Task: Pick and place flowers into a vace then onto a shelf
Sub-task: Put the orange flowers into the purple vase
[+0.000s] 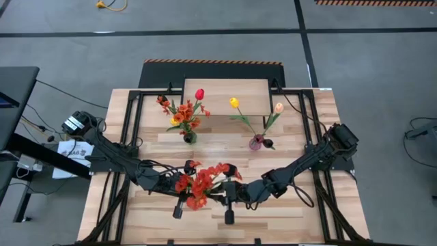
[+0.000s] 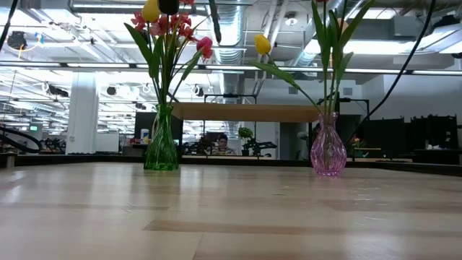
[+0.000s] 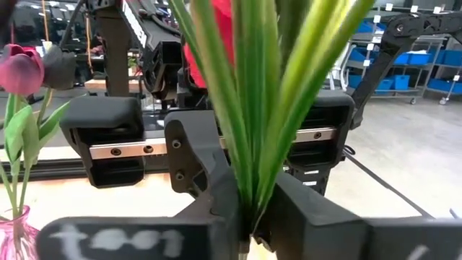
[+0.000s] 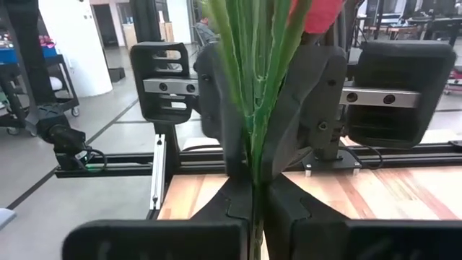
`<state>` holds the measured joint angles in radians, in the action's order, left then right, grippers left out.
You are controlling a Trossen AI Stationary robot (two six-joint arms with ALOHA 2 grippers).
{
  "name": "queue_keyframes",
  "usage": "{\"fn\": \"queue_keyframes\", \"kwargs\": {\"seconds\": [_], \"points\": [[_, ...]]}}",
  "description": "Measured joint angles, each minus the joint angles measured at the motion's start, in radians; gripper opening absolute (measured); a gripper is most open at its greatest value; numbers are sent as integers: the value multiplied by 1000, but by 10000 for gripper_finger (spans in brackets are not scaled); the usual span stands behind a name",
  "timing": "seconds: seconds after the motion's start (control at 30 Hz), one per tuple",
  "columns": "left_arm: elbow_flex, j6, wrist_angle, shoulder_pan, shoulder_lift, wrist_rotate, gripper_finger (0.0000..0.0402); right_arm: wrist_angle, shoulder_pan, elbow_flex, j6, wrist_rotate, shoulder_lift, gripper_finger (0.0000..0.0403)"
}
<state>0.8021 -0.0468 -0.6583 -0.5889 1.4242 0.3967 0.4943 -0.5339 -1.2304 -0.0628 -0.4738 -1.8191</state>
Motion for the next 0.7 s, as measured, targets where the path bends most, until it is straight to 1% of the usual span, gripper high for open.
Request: {"fn": "queue_keyframes", "kwargs": {"seconds": [0.17,0.37,0.43,0.57,0.7], "points": [[0,0,-10,-1,0,31,103,1,1,0,7,-3,1,4],[0,19,-3,-19,-7,34,191,-24,-6,0,9,-42,16,2],[0,34,3,-32,-21,39,212,-41,-17,-1,10,-79,33,1],[-1,44,45,-62,-62,77,237,-109,-55,-1,10,-161,85,1],[-1,44,108,-82,-110,100,244,-155,-112,-1,24,-255,141,1]]}}
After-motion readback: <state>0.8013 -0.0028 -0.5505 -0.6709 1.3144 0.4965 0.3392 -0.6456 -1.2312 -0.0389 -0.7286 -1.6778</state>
